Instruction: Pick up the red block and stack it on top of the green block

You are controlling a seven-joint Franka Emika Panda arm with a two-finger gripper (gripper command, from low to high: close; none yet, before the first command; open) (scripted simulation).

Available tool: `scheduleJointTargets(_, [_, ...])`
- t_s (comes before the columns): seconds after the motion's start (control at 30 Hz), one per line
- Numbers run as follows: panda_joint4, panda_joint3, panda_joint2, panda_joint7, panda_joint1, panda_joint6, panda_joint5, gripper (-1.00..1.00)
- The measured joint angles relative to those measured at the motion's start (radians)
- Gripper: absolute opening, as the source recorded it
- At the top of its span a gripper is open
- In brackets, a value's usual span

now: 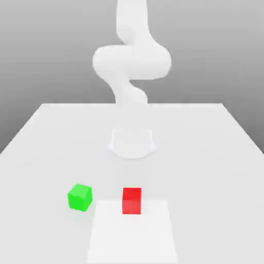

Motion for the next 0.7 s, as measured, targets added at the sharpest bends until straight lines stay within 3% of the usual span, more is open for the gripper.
scheduleJointTargets(0.53, [-0.515,0.006,0.520,0.022,-0.006,0.408,0.002,0.00])
scheduleJointTargets(0.7, [-0.549,0.004,0.793,0.028,-0.005,0.624,-0.002,0.00])
